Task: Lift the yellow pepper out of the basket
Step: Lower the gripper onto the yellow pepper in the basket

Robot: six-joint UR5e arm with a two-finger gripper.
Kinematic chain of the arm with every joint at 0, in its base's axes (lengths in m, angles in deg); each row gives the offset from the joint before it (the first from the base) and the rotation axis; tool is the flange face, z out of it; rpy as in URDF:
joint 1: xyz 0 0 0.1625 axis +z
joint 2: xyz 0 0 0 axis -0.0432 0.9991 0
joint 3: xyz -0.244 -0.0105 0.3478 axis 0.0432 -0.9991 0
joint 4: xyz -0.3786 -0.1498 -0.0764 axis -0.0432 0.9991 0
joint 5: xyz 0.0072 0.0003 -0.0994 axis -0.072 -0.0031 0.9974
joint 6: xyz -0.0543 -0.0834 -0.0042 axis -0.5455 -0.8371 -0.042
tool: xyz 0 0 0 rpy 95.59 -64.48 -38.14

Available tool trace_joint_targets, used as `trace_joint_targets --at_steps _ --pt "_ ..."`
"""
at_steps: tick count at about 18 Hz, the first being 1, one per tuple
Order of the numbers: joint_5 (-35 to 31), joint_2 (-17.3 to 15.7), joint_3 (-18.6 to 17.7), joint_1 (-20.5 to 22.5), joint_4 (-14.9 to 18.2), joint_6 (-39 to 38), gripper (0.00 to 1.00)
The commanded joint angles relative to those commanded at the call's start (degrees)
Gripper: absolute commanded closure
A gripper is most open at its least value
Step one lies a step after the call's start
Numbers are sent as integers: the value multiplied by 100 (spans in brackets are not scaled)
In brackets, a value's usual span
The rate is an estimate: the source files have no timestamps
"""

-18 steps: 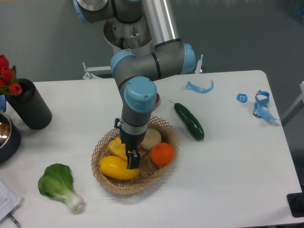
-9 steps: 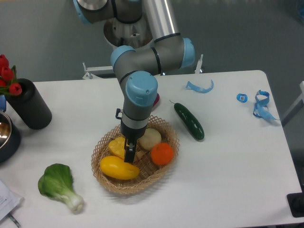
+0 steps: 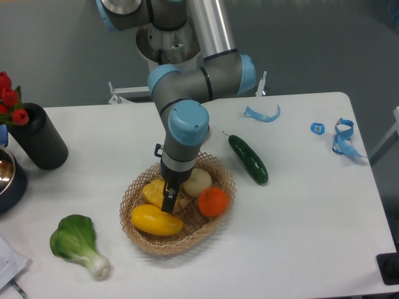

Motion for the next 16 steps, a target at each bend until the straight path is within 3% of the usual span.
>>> trace_joint_targets --at_steps 8,16 --pt "26 35 -71 -35 -281 -70 1" --pt "96 18 -44 -88 -325 -228 2"
